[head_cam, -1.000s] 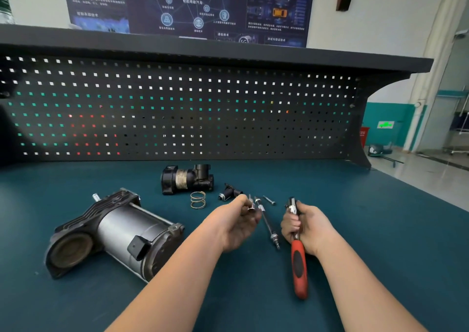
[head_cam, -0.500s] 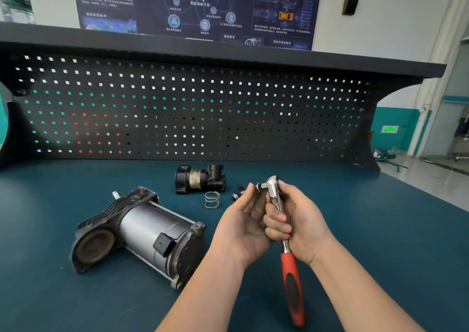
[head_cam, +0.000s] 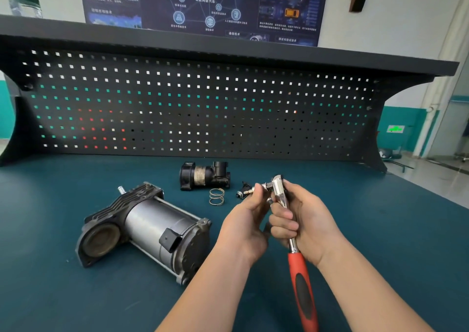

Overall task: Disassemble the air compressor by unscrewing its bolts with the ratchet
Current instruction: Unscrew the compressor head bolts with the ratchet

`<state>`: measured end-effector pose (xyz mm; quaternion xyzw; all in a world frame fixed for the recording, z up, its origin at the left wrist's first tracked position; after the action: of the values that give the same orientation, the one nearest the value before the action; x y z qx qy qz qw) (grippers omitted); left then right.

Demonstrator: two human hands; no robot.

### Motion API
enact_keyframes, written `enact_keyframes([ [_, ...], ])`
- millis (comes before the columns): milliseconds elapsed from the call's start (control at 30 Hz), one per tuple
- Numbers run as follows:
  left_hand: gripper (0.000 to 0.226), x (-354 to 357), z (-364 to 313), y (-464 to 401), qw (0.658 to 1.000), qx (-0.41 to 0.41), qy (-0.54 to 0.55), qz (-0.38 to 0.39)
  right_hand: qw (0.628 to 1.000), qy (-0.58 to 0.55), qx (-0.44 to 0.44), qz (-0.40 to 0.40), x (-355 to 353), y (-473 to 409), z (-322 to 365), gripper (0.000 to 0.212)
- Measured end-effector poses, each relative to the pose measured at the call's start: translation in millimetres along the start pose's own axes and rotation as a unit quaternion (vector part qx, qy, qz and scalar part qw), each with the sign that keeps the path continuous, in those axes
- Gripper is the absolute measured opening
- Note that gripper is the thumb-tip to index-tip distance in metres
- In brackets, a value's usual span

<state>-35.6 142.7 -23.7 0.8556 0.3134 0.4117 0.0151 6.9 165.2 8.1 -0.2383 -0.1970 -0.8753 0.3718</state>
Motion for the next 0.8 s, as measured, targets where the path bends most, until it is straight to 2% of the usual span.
enact_keyframes([
  [100,0.054,-1.9,-7.9,-1.9,0.999,0.046,-0.013,-0.019,1.000,-0.004,0.022,0.003,0.5,0.4,-3.2,0.023],
  [167,0.062,-5.0,-11.2,-2.6,0.998,0.059,-0.016,-0.031,1.000,-0.008,0.030,0.004,0.5,1.1,-3.9,0.024],
  [267,0.054,-10.5,-10.9,-5.4,0.996,0.067,-0.023,-0.047,0.998,-0.028,0.052,0.006,2.1,2.8,-7.9,0.026],
  [433,0.046,-20.9,-5.3,-11.7,0.994,0.064,-0.017,-0.089,0.996,-0.065,0.052,-0.042,-5.1,-4.0,-16.6,0.032],
  [700,0.033,-21.8,2.2,-12.2,0.994,0.021,-0.053,-0.093,0.997,0.073,0.031,-0.022,-8.0,-4.6,-17.2,0.038],
  [800,0.033,-23.9,9.3,-8.1,0.992,-0.009,-0.081,-0.098,0.993,0.101,0.056,-0.031,-11.2,-4.8,-25.8,0.045],
])
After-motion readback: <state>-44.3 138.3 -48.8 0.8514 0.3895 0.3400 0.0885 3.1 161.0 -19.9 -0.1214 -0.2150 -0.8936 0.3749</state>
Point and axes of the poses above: each hand's wrist, its own y-axis away from the middle knuckle, its own x-axis out of the palm, z = x × y, the point moved 10 cm from there along -y, towards the middle knuckle, and after that the axes turned 13 degrees about -z, right-handed, at the moved point
